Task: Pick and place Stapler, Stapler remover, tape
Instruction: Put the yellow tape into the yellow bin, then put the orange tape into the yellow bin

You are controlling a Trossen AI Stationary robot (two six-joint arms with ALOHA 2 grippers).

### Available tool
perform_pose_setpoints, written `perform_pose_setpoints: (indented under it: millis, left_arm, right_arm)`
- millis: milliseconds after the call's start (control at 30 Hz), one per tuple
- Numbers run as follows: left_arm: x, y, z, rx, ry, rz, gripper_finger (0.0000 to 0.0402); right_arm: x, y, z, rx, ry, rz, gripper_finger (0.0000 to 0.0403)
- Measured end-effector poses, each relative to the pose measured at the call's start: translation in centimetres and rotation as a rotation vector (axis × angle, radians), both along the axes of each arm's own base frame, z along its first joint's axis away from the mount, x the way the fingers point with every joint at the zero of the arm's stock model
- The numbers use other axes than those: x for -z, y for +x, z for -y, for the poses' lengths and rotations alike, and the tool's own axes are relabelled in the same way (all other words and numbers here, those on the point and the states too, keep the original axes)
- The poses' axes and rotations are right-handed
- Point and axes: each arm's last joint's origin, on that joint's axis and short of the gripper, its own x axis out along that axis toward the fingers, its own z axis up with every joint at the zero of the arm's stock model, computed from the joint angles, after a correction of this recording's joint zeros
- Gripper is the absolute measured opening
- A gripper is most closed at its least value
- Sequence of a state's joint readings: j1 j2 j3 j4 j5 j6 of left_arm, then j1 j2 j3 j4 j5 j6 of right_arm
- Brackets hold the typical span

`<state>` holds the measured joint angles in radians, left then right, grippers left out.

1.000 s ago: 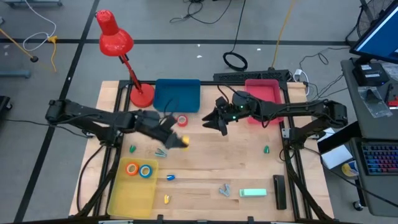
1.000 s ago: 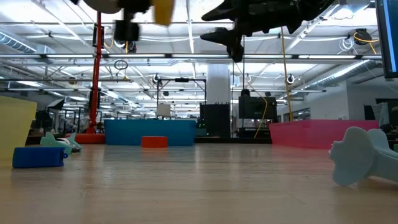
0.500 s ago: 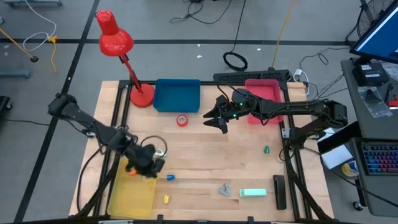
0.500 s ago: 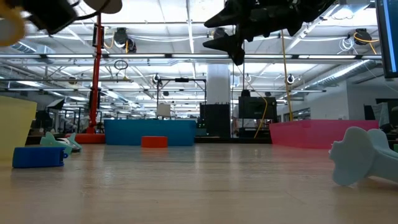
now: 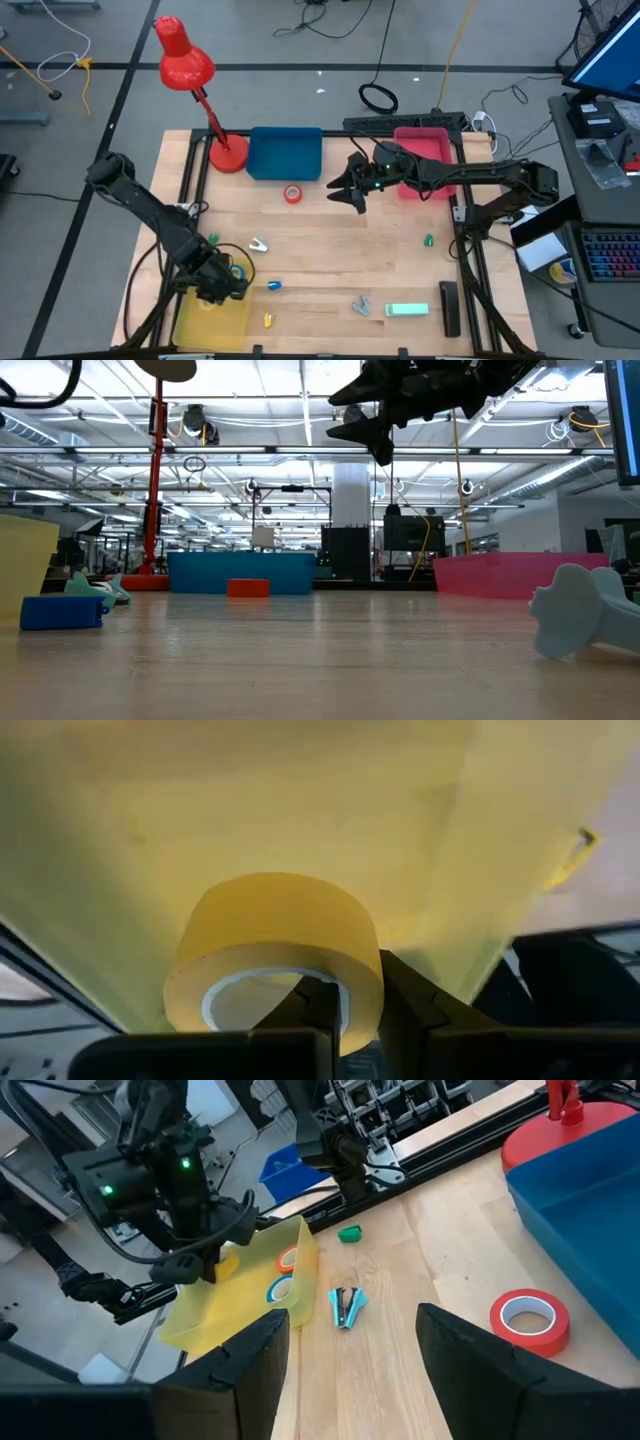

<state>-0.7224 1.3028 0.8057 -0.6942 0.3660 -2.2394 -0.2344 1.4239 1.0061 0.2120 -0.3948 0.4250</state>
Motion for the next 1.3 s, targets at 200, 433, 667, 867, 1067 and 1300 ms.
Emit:
perform_pose_setpoints:
  millis: [200,433,667,867,1067,1300]
  left_arm:
    - [2.3,-1.0,-0.8,-0.014,0.024,-0.077,0.0035]
    - [4.7,-1.6,-1.1,-0.007,-0.023,-0.064,0.0035]
    - [5.8,-2.4,-1.1,-0.016,-0.041,-0.098,0.0035]
    - [5.8,-2.6,-0.9,-0.019,-0.047,-0.111,0.0036]
    - [5.8,-2.9,-0.7,-0.032,-0.042,-0.138,0.0096]
    - [5.8,-2.9,-0.7,-0.039,-0.041,-0.138,0.0137]
  right_arm:
    - [0.0,0.0,0.0,0.001,0.003,-0.001,0.0212]
    - [0.0,0.0,0.0,0.002,0.006,-0.001,0.0212]
    - [0.0,0.0,0.0,0.003,0.007,-0.001,0.0212]
    - [0.0,0.0,0.0,0.006,0.006,-0.001,0.0212]
    - [0.0,0.0,0.0,0.006,0.006,-0.001,0.0212]
    - [0.0,0.0,0.0,0.006,0.006,-0.001,0.0212]
